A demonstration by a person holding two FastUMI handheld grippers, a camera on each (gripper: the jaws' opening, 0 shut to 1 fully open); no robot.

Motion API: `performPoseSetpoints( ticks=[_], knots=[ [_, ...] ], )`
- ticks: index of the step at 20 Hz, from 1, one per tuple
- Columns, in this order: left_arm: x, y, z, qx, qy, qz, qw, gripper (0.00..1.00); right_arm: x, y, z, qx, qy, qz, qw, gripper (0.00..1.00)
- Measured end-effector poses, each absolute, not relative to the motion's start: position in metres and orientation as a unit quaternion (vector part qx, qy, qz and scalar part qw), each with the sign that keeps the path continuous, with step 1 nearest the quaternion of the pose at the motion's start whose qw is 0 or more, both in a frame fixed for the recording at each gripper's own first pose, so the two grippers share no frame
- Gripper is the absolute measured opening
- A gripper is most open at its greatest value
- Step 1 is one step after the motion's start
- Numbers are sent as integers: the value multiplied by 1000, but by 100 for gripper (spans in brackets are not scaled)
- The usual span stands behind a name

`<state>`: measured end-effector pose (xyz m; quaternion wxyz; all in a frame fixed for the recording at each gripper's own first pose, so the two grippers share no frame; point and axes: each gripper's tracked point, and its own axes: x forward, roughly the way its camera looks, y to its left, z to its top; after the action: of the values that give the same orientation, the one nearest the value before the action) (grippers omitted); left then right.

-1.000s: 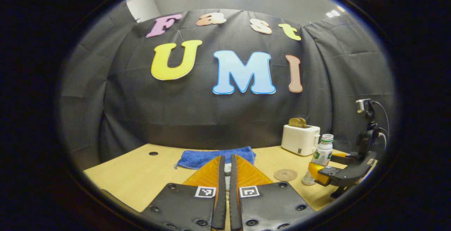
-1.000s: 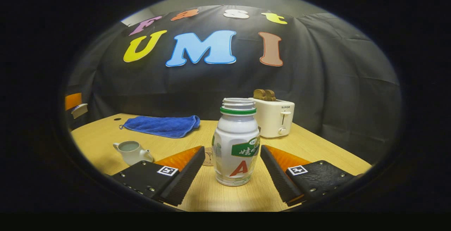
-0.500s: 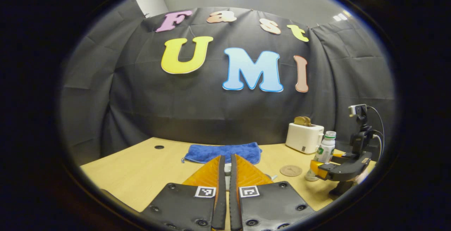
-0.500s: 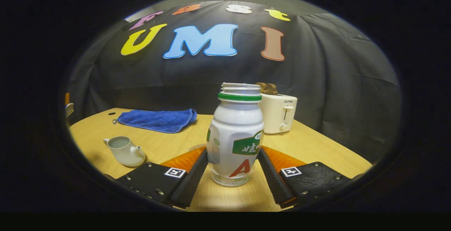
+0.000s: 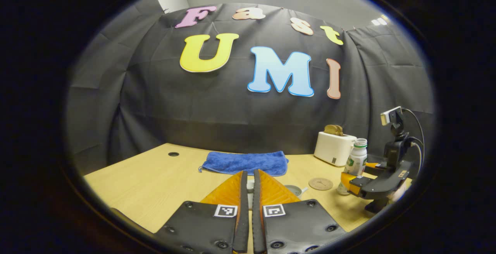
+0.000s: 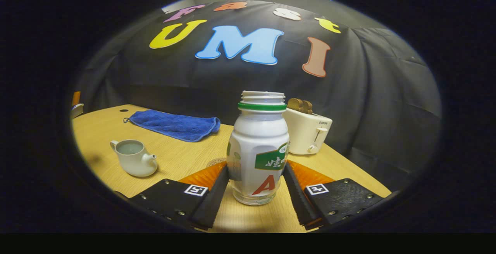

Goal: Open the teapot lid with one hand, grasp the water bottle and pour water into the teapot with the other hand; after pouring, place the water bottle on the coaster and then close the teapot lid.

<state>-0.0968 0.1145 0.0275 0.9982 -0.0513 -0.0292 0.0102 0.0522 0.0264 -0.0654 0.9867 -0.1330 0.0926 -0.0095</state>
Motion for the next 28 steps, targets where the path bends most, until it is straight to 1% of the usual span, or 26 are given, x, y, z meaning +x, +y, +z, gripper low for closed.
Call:
performPoseSetpoints(
  ticks=[3,4,7,8,11,12,13,14,15,16,17,18,19,24,28],
  knots=[
    [-96,118,25,-54,-26,11,998,14,53,30,-52,-203,76,-14,976,77],
    [-96,119,23,-56,-25,11,998,11,53,32,-49,-229,70,-15,971,77],
    [-97,120,21,-59,-23,10,998,11,56,40,-42,-295,58,-12,954,77],
    [-96,120,19,-61,-22,10,998,14,57,44,-42,-315,58,-10,947,77],
    [-98,122,17,-63,-20,9,998,14,60,52,-44,-372,54,-4,926,77],
    [-97,123,16,-63,-19,9,998,11,61,55,-44,-388,53,-3,920,77],
    [-98,124,15,-64,-19,10,998,11,61,57,-44,-402,51,-2,914,77],
    [-98,125,14,-65,-18,10,998,14,61,60,-45,-417,49,-2,907,77],
    [-98,126,13,-67,-17,10,998,14,62,64,-45,-430,46,-1,901,77],
    [-98,126,11,-68,-16,10,998,14,63,67,-44,-445,43,0,894,77],
    [-99,128,12,-69,-15,11,997,11,64,69,-42,-463,38,-1,886,78],
    [-99,130,11,-70,-15,12,997,14,65,73,-41,-482,31,-2,876,77],
    [-99,131,11,-72,-16,13,997,11,66,75,-39,-500,25,-3,866,78],
    [-100,134,10,-76,-14,14,997,10,67,84,-42,-559,13,3,829,77],
    [-100,135,9,-77,-14,15,997,10,69,91,-41,-612,-1,3,791,77]
  ],
)
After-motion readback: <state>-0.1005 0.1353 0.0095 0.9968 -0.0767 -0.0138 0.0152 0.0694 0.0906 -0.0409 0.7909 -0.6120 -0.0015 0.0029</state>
